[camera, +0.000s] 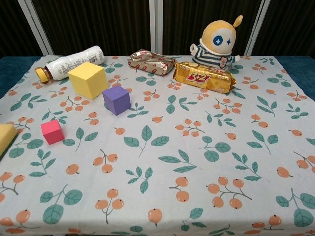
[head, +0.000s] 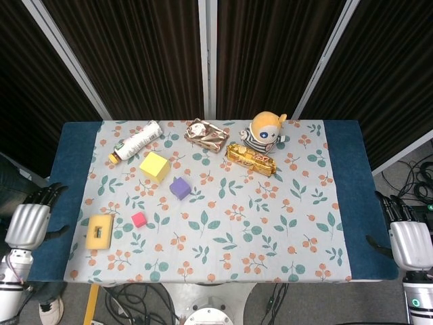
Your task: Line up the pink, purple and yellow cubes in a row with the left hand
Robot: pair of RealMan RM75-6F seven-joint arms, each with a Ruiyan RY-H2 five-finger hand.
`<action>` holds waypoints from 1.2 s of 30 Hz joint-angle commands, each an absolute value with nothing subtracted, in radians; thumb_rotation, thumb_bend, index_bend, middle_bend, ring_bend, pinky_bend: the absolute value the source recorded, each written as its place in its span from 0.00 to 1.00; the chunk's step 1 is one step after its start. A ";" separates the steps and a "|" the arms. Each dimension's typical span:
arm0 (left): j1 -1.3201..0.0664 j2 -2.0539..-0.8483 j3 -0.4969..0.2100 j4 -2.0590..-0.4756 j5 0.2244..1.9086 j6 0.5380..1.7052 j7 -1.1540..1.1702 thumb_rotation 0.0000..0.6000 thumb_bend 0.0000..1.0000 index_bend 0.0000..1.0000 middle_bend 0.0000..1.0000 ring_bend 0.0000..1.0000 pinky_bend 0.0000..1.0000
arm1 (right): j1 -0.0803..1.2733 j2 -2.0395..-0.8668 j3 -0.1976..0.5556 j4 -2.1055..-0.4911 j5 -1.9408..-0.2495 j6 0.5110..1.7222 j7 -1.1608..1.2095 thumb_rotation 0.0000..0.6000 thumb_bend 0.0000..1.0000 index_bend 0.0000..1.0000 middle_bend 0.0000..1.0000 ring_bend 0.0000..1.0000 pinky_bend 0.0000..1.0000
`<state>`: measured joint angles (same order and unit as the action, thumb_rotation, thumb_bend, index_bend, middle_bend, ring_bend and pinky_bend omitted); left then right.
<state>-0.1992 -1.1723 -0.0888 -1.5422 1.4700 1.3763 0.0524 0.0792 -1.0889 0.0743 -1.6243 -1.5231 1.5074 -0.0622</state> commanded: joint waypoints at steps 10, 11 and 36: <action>-0.503 -1.279 -0.231 -1.385 1.367 1.018 -0.174 1.00 0.16 0.23 0.26 0.22 0.29 | 0.094 -1.077 0.076 -1.645 -1.537 1.495 -0.082 1.00 0.06 0.01 0.16 0.10 0.23; -0.524 -1.295 -0.238 -1.366 1.355 0.993 -0.177 1.00 0.16 0.23 0.26 0.22 0.29 | 0.095 -1.076 0.076 -1.648 -1.536 1.494 -0.084 1.00 0.06 0.01 0.16 0.10 0.23; -0.825 -1.655 -0.368 -1.047 0.814 0.714 0.016 1.00 0.13 0.20 0.26 0.24 0.34 | 0.091 -1.059 0.073 -1.676 -1.525 1.492 -0.105 1.00 0.06 0.01 0.16 0.10 0.23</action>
